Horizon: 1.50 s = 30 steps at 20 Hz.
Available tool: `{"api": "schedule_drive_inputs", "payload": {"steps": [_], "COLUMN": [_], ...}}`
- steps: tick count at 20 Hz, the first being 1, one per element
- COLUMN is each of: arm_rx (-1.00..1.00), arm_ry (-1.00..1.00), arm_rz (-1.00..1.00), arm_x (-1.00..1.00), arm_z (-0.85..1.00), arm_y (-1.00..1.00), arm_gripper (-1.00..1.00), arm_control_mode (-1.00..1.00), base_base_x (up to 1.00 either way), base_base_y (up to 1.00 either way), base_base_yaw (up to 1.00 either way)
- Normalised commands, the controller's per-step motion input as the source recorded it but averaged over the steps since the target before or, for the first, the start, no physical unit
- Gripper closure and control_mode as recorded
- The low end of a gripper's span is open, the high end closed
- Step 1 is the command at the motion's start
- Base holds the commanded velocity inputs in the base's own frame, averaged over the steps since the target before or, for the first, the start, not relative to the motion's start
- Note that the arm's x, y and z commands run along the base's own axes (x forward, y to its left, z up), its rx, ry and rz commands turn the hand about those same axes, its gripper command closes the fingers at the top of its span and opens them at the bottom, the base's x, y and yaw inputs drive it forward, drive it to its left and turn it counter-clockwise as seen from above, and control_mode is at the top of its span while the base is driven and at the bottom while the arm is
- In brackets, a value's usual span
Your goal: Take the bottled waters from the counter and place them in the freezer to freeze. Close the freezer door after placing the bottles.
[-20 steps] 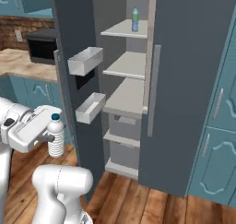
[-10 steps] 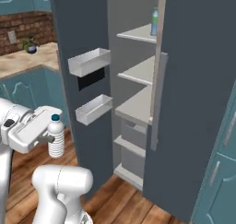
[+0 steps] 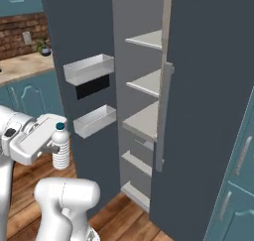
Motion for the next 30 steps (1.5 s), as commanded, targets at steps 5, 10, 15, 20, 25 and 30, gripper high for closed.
{"api": "schedule_drive_inputs", "payload": {"steps": [5, 10, 15, 20, 25, 30], "arm_rx": [0.0, 0.0, 0.0, 0.0, 0.0, 0.0], "arm_ry": [0.0, 0.0, 0.0, 0.0, 0.0, 0.0], "arm_rz": [0.0, 0.0, 0.0, 0.0, 0.0, 0.0], "arm_x": [0.0, 0.0, 0.0, 0.0, 0.0, 0.0], "arm_z": [0.0, 0.0, 0.0, 0.0, 0.0, 0.0], "arm_y": [0.0, 0.0, 0.0, 0.0, 0.0, 0.0], "arm_gripper": [1.0, 1.0, 1.0, 1.0, 1.0, 1.0], "arm_control_mode": [1.0, 1.0, 1.0, 1.0, 1.0, 1.0], "base_base_x": [0.58, 0.67, 0.52, 0.39, 0.53, 0.45], "base_base_y": [-0.28, -0.33, -0.14, 0.0, -0.03, -0.13], "base_base_yaw": [0.0, 0.25, 0.29, 0.22, 0.17, 0.15]}}
